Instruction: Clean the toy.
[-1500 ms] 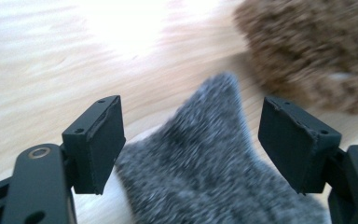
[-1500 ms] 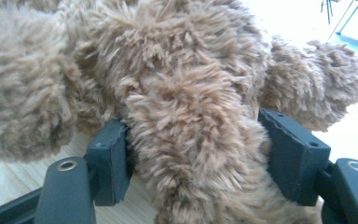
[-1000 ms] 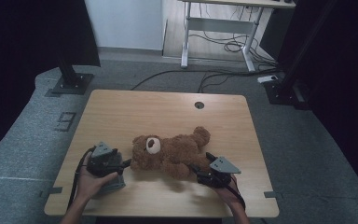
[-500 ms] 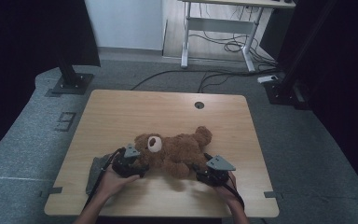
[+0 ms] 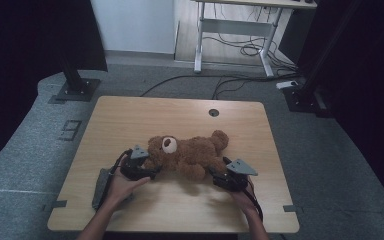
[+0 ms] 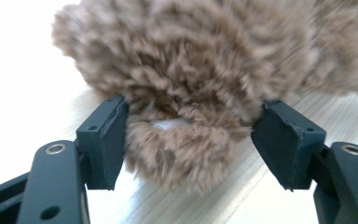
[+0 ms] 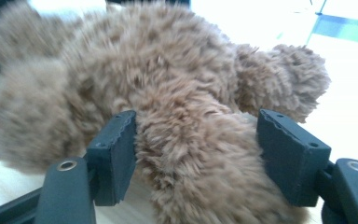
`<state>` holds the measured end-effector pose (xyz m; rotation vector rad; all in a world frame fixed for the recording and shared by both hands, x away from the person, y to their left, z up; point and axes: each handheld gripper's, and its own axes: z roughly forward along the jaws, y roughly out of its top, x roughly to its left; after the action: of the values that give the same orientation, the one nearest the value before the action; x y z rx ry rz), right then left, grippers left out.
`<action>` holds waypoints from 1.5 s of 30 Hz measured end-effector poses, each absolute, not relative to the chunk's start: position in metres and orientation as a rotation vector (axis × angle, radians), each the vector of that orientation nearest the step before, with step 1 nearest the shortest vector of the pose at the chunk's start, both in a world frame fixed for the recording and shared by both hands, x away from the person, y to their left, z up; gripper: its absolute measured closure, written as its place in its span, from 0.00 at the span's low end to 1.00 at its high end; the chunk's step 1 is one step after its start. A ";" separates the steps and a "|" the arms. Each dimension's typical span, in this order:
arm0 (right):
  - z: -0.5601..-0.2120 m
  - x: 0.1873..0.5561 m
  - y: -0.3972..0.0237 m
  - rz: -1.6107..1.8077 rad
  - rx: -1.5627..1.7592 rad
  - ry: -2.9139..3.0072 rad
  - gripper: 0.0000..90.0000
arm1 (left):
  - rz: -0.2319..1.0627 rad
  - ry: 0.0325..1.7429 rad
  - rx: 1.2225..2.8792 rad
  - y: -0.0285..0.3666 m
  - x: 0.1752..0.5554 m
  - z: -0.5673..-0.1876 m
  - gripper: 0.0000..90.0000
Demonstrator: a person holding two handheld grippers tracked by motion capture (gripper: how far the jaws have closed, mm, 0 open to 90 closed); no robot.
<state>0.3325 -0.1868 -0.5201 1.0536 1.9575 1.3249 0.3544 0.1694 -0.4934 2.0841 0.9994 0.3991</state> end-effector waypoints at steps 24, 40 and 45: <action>-0.515 0.278 -0.237 1.349 1.093 1.897 0.31 | 0.481 1.039 1.969 0.262 0.292 -0.472 0.33; -0.530 0.274 -0.252 1.325 1.143 1.909 0.30 | 0.448 1.033 1.958 0.272 0.281 -0.482 0.34; -0.529 0.272 -0.257 1.343 1.150 1.894 0.30 | 0.440 1.035 1.969 0.272 0.283 -0.485 0.34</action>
<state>0.2719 -0.2570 -0.5287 1.1502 1.8938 1.3434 0.2830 0.2716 -0.4848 1.9694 1.0347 0.4403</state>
